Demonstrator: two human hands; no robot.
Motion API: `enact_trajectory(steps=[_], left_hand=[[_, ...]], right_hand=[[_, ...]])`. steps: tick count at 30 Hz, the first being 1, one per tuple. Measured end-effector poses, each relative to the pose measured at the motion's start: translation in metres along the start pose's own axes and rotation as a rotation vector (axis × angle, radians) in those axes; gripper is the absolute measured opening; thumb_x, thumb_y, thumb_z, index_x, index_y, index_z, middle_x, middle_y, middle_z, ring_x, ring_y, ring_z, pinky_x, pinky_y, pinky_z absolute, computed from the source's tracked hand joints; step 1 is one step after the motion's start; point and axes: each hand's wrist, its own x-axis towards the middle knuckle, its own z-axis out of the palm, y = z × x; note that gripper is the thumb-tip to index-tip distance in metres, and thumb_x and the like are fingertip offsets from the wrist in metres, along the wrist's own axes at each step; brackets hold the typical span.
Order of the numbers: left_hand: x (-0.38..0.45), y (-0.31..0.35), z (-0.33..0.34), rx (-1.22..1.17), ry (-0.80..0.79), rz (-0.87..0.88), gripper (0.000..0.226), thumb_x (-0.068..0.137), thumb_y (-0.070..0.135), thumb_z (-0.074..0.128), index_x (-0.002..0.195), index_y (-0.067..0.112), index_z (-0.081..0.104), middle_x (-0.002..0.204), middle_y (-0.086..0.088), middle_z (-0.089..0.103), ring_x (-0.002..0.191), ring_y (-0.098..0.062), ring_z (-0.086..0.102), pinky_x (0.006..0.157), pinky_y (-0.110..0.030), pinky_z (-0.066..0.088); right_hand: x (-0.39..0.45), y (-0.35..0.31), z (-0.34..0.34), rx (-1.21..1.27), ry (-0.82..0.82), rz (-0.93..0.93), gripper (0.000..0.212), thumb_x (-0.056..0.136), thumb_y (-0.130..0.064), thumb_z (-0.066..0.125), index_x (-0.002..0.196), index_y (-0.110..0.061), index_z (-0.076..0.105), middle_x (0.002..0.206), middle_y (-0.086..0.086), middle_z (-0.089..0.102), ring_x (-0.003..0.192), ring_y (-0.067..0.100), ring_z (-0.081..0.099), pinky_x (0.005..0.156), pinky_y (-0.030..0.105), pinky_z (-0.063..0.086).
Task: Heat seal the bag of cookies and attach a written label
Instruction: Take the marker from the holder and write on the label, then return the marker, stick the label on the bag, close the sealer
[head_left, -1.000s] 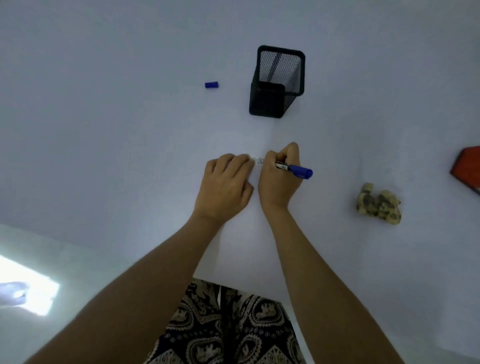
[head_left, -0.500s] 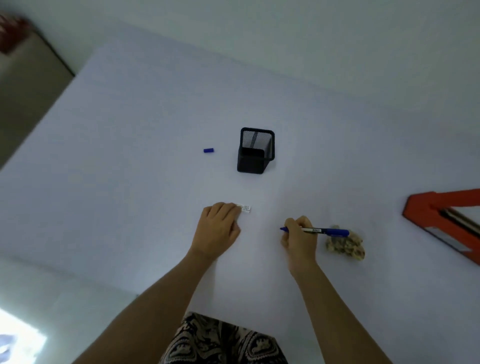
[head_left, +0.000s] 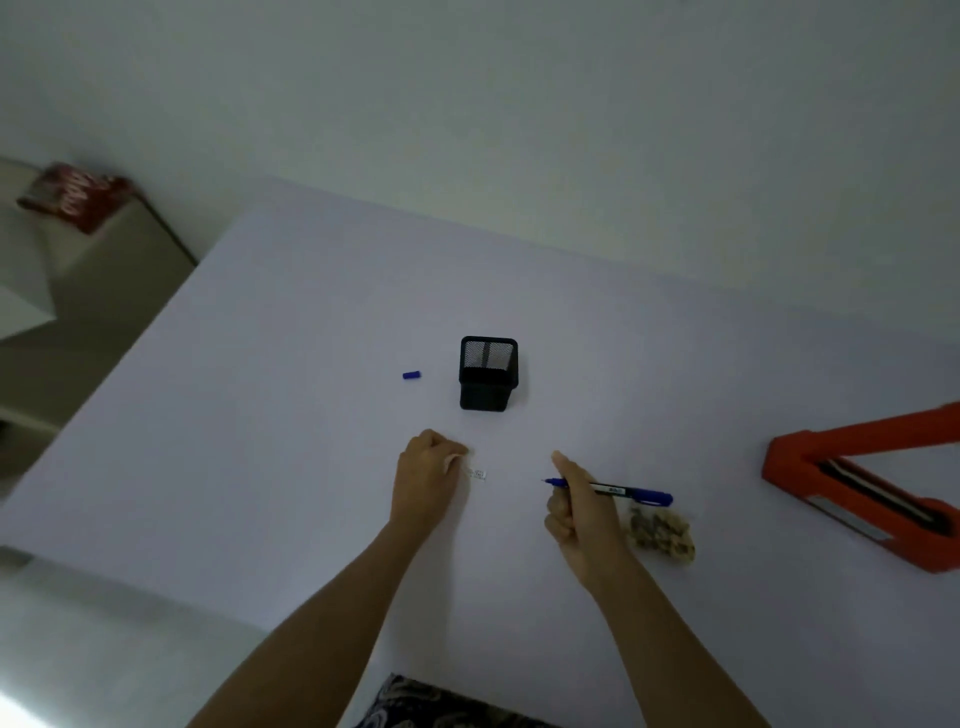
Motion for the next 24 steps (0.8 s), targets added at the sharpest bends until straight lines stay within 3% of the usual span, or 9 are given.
enact_trajectory(steps=[4, 7, 9, 12, 15, 19, 24], left_hand=[[0.025, 0.001, -0.022, 0.009, 0.068, -0.024, 0.021, 0.090, 0.007, 0.059, 0.108, 0.008, 0.069, 0.101, -0.010, 0.063, 0.091, -0.024, 0.058, 0.080, -0.029, 0.047], [0.062, -0.013, -0.038, 0.035, 0.088, -0.106, 0.027, 0.093, 0.008, 0.054, 0.118, 0.007, 0.062, 0.115, -0.013, 0.056, 0.095, -0.027, 0.060, 0.079, -0.035, 0.051], [0.087, -0.026, -0.043, 0.001, 0.084, -0.187, 0.035, 0.093, 0.010, 0.053, 0.129, 0.009, 0.052, 0.127, -0.013, 0.046, 0.094, -0.029, 0.060, 0.077, -0.036, 0.051], [0.117, -0.046, -0.042, 0.019, -0.007, -0.223, 0.044, 0.092, 0.018, 0.058, 0.135, 0.011, 0.045, 0.134, -0.013, 0.038, 0.096, -0.031, 0.059, 0.077, -0.038, 0.050], [0.131, -0.063, -0.038, 0.102, -0.104, -0.107, 0.027, 0.092, 0.016, 0.057, 0.117, 0.008, 0.058, 0.122, -0.013, 0.047, 0.096, -0.031, 0.058, 0.077, -0.037, 0.049], [0.133, -0.062, -0.042, 0.055, -0.087, -0.067, 0.014, 0.093, 0.011, 0.053, 0.101, 0.005, 0.063, 0.107, -0.014, 0.058, 0.093, -0.030, 0.058, 0.076, -0.034, 0.044], [0.103, 0.005, -0.106, -0.471, -0.062, -0.020, 0.009, 0.090, 0.011, 0.063, 0.098, 0.014, 0.066, 0.091, 0.002, 0.069, 0.078, 0.001, 0.065, 0.071, -0.010, 0.047]], right_hand=[[-0.005, -0.010, 0.016, -0.125, -0.004, -0.020, 0.026, 0.083, -0.022, 0.071, 0.070, -0.016, 0.049, 0.047, -0.003, 0.038, 0.036, 0.006, 0.030, 0.031, 0.018, 0.026], [-0.008, -0.018, 0.027, -0.041, -0.054, -0.017, 0.008, 0.084, -0.017, 0.068, 0.081, -0.011, 0.063, 0.062, 0.004, 0.058, 0.052, 0.011, 0.057, 0.041, 0.019, 0.043], [-0.009, -0.023, 0.030, 0.039, -0.084, 0.001, 0.012, 0.091, -0.016, 0.060, 0.089, -0.006, 0.068, 0.071, 0.009, 0.067, 0.068, 0.023, 0.071, 0.047, 0.024, 0.052], [-0.009, -0.027, 0.031, 0.127, -0.076, -0.012, 0.020, 0.095, -0.018, 0.053, 0.093, -0.004, 0.068, 0.078, 0.012, 0.071, 0.082, 0.032, 0.073, 0.050, 0.028, 0.057], [-0.008, -0.025, 0.038, 0.161, -0.047, -0.020, 0.021, 0.094, -0.018, 0.052, 0.092, -0.005, 0.067, 0.079, 0.012, 0.071, 0.084, 0.032, 0.073, 0.053, 0.029, 0.058], [-0.007, -0.022, 0.056, 0.160, -0.029, -0.050, 0.018, 0.093, -0.018, 0.053, 0.097, -0.007, 0.068, 0.081, 0.010, 0.070, 0.086, 0.030, 0.072, 0.057, 0.030, 0.059], [-0.024, -0.037, 0.099, 0.174, -0.090, -0.145, 0.012, 0.092, -0.008, 0.055, 0.097, -0.007, 0.065, 0.083, 0.014, 0.070, 0.085, 0.032, 0.072, 0.056, 0.029, 0.059]])
